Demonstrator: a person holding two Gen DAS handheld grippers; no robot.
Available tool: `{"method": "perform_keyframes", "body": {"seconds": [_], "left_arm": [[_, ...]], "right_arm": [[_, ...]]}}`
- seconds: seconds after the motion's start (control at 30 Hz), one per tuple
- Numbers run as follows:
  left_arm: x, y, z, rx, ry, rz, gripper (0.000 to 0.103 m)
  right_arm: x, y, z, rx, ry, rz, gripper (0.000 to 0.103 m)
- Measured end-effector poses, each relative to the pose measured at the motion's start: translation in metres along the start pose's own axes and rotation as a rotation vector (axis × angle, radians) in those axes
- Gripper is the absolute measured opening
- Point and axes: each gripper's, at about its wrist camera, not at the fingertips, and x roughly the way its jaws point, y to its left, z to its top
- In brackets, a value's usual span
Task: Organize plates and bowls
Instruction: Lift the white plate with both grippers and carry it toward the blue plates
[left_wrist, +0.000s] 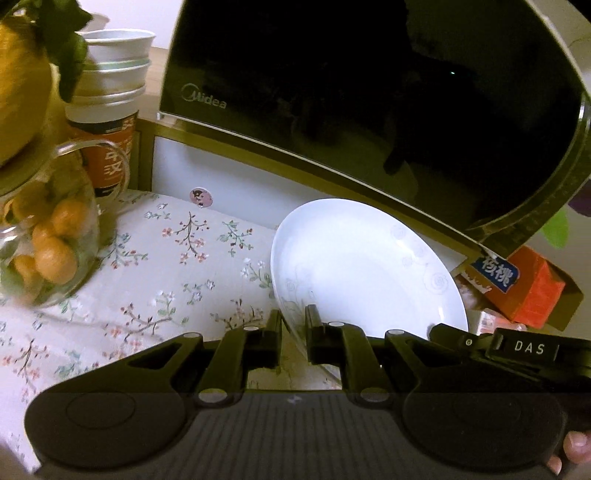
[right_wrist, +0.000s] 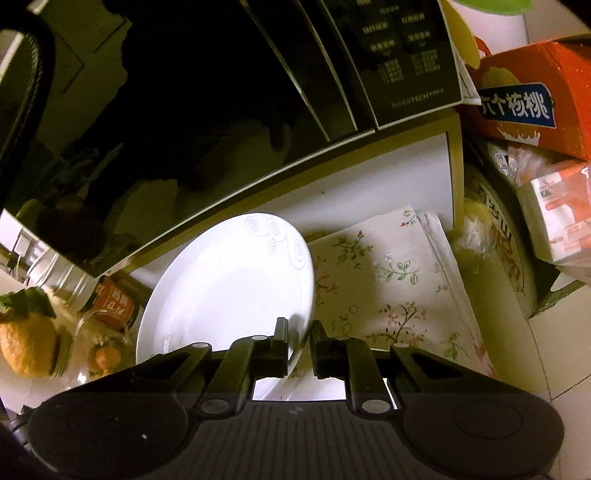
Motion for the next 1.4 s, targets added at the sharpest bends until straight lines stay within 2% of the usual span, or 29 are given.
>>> {"method": "perform_keyframes", "body": {"seconds": [0.2, 0.77, 1.4], "left_arm": [[-0.025, 0.0, -0.007, -0.017, -0.02, -0.012, 0.01], [-0.08, 0.012, -0.04, -0.022, -0.014, -0.03, 0.01], [-0.175, 0.059, -0.081, -0.038, -0.056, -0.004, 0.01]], "right_arm": [[-0.023, 0.013, -0.01, -0.054, -0.009, -0.011, 0.013], [-0.081, 0.036, -0.051, -0.173, 0.009, -0.037, 0.015], [-0.128, 0.088, -0.124, -0.25, 0.021, 0.029, 0.016]]}}
